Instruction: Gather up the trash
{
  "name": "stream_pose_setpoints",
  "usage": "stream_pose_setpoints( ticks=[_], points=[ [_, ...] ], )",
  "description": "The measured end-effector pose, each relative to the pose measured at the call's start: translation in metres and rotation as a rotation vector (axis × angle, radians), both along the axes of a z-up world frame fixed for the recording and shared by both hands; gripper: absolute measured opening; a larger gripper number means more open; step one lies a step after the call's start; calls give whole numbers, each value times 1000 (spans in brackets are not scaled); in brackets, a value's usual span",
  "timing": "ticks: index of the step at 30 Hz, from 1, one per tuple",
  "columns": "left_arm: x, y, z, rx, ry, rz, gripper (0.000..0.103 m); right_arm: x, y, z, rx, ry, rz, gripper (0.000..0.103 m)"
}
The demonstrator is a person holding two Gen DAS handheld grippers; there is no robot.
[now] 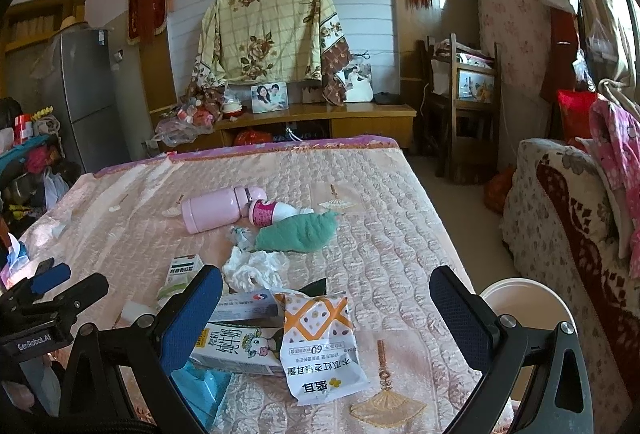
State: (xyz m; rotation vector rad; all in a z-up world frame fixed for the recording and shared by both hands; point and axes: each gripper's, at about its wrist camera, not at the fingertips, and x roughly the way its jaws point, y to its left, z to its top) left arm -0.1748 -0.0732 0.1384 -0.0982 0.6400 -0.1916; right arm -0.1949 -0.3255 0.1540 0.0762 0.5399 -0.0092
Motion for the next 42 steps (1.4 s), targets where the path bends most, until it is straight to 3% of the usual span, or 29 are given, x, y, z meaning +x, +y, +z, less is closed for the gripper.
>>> stream_pose_setpoints(
  ticks=[22, 27, 32, 42],
  points=[
    [2, 12, -18, 17, 56, -30, 102, 2, -13, -18, -12, 73, 5, 103],
    [1, 25, -35, 47, 103, -76, 102, 5, -21, -38, 33, 138, 53, 103],
    [11, 34, -49, 20, 141, -86, 102, 10, -23, -62, 51, 190, 90, 103],
    [58, 1, -54, -38, 227, -200, 102, 35, -24, -98, 106, 281, 150, 100]
  ],
)
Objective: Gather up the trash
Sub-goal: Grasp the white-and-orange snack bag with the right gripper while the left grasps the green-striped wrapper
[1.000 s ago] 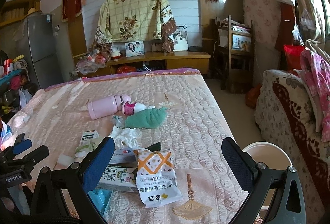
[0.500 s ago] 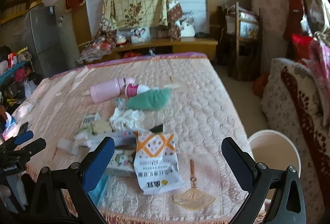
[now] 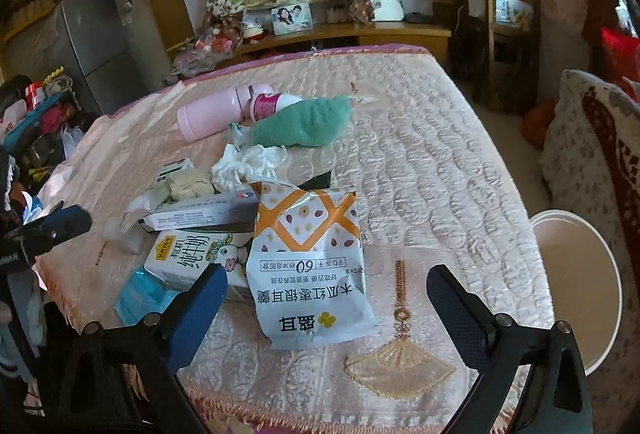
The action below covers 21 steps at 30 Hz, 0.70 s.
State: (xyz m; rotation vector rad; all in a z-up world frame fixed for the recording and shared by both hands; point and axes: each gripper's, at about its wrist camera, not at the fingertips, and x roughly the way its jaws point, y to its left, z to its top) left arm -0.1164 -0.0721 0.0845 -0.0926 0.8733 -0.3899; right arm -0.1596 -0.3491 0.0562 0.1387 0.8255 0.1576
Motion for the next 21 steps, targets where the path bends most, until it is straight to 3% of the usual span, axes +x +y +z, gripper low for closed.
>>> stream_pose_setpoints(
  ticks=[8, 11, 15, 18, 20, 21],
  points=[
    [30, -25, -16, 58, 40, -61, 102, 26, 1, -21, 47, 80, 45, 100],
    [38, -28, -22, 84, 53, -76, 87, 40, 0, -31, 63, 107, 49, 100],
    [40, -30, -26, 88, 67, -108, 72, 55, -8, -46, 180, 167, 53, 99],
    [37, -28, -24, 67, 56, -126, 53, 52, -14, -44, 240, 147, 38, 76],
    [36, -26, -22, 62, 55, -119, 49, 49, -15, -41, 227, 137, 27, 57],
    [35, -24, -20, 62, 55, -117, 47, 47, -14, -39, 212, 131, 24, 56]
  ],
)
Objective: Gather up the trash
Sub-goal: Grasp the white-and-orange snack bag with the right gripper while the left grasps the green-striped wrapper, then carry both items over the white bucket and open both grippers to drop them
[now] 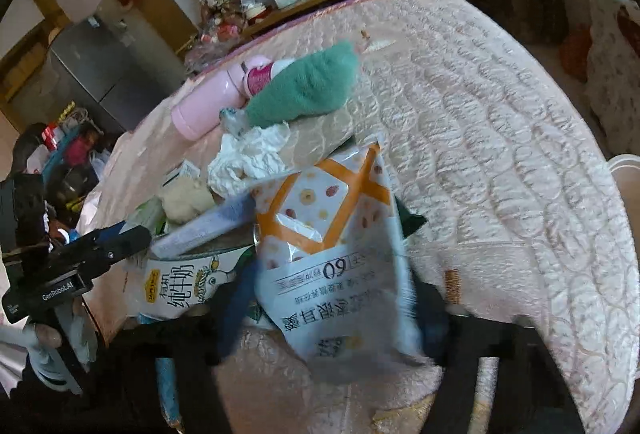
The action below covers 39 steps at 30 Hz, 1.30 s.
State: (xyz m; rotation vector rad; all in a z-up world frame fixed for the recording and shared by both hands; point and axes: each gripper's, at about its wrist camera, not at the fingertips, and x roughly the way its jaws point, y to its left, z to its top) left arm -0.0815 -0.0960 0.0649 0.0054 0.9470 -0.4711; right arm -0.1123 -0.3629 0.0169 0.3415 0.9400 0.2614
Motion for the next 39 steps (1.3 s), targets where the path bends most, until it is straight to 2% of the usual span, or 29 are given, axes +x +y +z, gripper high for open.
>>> stream_pose_setpoints(
  ticks=[4, 9, 14, 21, 25, 32, 39],
  points=[
    [-7, 9, 15, -21, -19, 14, 46, -10, -1, 10, -9, -21, 2, 47],
    [-16, 9, 46, -61, -62, -1, 46, -24, -9, 32, -13, -79, -20, 46],
    [-20, -19, 63, -108, -61, -61, 46, -34, -28, 51, -33, -89, -61, 46],
    [-28, -92, 70, -136, -48, -185, 46, -57, -90, 73, -66, -94, -161, 46],
    [-32, -143, 73, -134, -36, -265, 46, -70, -131, 76, -99, -82, -229, 46],
    [-31, -226, 67, -141, 19, -357, 46, -88, -199, 60, -153, -13, -343, 47],
    [-37, -300, 50, -144, 66, -425, 46, -96, -243, 24, -167, 64, -419, 48]
  ],
)
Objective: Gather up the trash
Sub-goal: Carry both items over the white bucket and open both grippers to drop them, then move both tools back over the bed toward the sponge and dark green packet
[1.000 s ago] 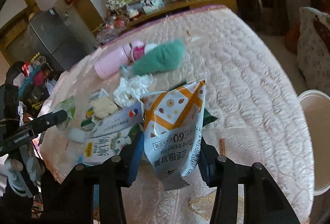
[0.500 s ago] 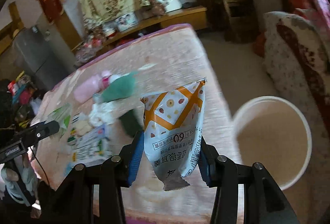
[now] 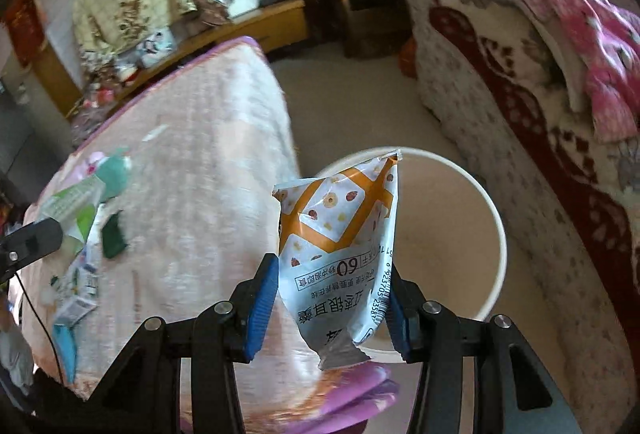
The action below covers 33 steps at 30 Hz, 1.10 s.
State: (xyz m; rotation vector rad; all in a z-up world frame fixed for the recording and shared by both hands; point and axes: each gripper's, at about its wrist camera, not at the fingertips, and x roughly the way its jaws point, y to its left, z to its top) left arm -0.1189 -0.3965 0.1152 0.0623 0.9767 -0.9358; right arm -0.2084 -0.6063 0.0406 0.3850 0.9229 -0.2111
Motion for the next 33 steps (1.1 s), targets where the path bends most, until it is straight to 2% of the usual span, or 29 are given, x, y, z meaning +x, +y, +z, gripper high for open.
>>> stream_pose_setpoints(
  ticks=[3, 11, 19, 26, 33],
  points=[
    [-1, -25, -10, 3, 17, -13, 46, -3, -11, -12, -1, 16, -27, 51],
    [4, -54, -35, -20, 60, -16, 55, -7, -23, -23, -49, 18, -86, 76],
    [6, -48, -44, -8, 90, 4, 58, -14, -22, -25, -62, 19, -86, 77],
    [2, -28, -35, -5, 53, 39, 58, -15, -11, -16, -67, 1, -72, 77],
    [-8, 0, -21, 18, -41, 94, 58, -17, 13, 7, -99, -40, -34, 77]
  ],
)
